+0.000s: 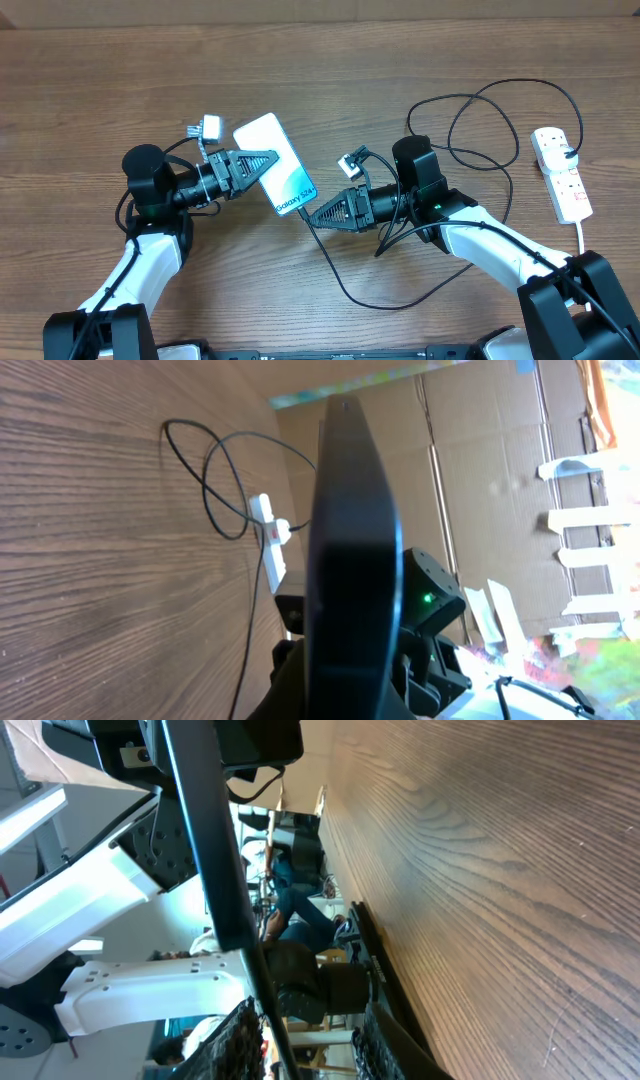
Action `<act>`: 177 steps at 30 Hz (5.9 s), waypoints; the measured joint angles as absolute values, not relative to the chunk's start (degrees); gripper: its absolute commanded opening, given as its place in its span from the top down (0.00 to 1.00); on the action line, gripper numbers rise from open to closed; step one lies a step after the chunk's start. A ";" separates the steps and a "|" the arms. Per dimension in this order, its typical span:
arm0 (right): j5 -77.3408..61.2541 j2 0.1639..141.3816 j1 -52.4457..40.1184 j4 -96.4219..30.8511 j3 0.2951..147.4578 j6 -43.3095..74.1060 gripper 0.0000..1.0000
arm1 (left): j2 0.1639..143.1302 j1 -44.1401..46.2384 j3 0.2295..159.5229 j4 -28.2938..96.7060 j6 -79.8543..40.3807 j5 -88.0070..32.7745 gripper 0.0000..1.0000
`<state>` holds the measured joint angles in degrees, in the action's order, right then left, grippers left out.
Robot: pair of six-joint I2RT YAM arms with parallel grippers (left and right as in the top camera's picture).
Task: Plug charger to phone and switch on socket
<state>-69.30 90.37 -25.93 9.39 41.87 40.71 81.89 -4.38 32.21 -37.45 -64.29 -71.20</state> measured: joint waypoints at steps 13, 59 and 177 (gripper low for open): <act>-70.04 90.37 -27.35 9.43 41.87 40.73 0.69 | 81.89 -4.36 32.21 -37.32 -64.29 -71.37 0.96; -75.59 90.15 -28.67 14.55 41.60 40.56 0.96 | 81.89 -1.96 32.49 -36.01 -63.00 -75.88 0.96; -23.03 33.47 -9.74 -43.46 42.41 16.43 0.00 | 110.32 12.78 69.71 46.30 -5.30 -39.07 0.96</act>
